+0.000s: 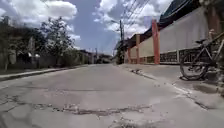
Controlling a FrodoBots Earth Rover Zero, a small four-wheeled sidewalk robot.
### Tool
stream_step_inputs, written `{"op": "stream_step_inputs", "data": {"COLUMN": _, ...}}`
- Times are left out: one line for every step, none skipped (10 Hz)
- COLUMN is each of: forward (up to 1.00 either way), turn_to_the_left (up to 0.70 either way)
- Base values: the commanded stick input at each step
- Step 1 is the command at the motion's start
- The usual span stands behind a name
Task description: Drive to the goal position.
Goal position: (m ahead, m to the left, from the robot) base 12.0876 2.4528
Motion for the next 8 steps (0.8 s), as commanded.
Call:
{"op": "stream_step_inputs", "data": {"forward": 1.0, "turn_to_the_left": 0.0}}
{"op": "stream_step_inputs", "data": {"forward": 1.0, "turn_to_the_left": 0.0}}
{"op": "stream_step_inputs", "data": {"forward": 1.0, "turn_to_the_left": 0.0}}
{"op": "stream_step_inputs", "data": {"forward": 1.0, "turn_to_the_left": 0.0}}
{"op": "stream_step_inputs", "data": {"forward": 1.0, "turn_to_the_left": 0.0}}
{"op": "stream_step_inputs", "data": {"forward": 1.0, "turn_to_the_left": 0.0}}
{"op": "stream_step_inputs", "data": {"forward": 1.0, "turn_to_the_left": 0.0}}
{"op": "stream_step_inputs", "data": {"forward": 1.0, "turn_to_the_left": 0.0}}
